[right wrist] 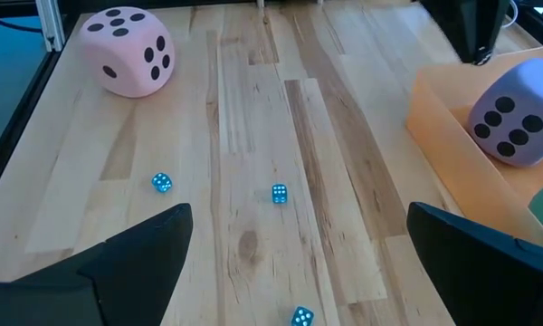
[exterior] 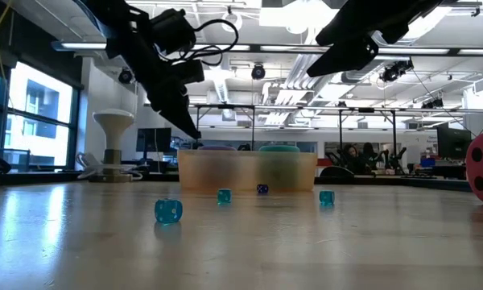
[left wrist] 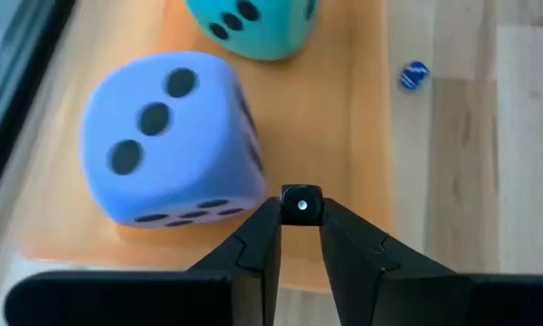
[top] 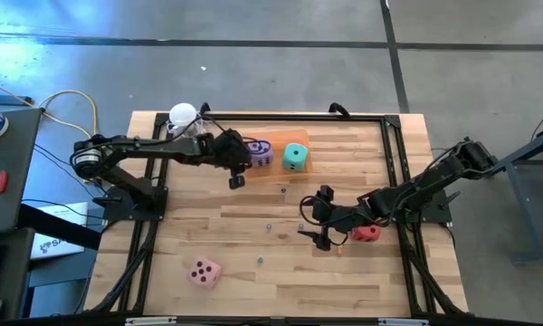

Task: Pick & Place Dice
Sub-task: Put the small black dice into the orange container, then put the small light blue dice into the orange container

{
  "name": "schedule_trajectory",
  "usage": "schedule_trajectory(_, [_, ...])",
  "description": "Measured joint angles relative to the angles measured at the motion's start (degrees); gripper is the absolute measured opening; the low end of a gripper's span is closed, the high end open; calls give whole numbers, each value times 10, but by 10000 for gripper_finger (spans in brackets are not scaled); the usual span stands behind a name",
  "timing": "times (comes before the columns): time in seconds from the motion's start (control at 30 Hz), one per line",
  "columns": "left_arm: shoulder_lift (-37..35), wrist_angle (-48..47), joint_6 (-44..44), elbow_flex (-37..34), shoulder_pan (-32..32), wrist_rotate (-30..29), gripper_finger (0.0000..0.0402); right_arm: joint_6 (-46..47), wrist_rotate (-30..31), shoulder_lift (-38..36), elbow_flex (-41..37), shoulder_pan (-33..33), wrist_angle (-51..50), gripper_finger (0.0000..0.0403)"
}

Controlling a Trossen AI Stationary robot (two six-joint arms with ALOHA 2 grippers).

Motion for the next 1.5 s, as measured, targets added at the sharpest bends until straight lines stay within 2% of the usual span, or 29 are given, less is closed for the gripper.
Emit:
schedule_trajectory(0.6, [31,30,-42,-1,-2,-3,71,0,-2,0,0,4,-1,400])
schedule_trajectory(1.07, [32,34,-41,-1,5,-19,75,0,-2,0,0,4,-1,400])
schedule_trajectory(1.2, [32,34,-31,-1,5,-19,105,0,-2,0,0,4,-1,400])
schedule_trajectory(1.4, [32,38,-24,-1,5,-21,175,0,-2,0,0,4,-1,400])
schedule_trajectory(1.5, [32,46,-15,-1,5,-37,194,0,-2,0,0,4,-1,400])
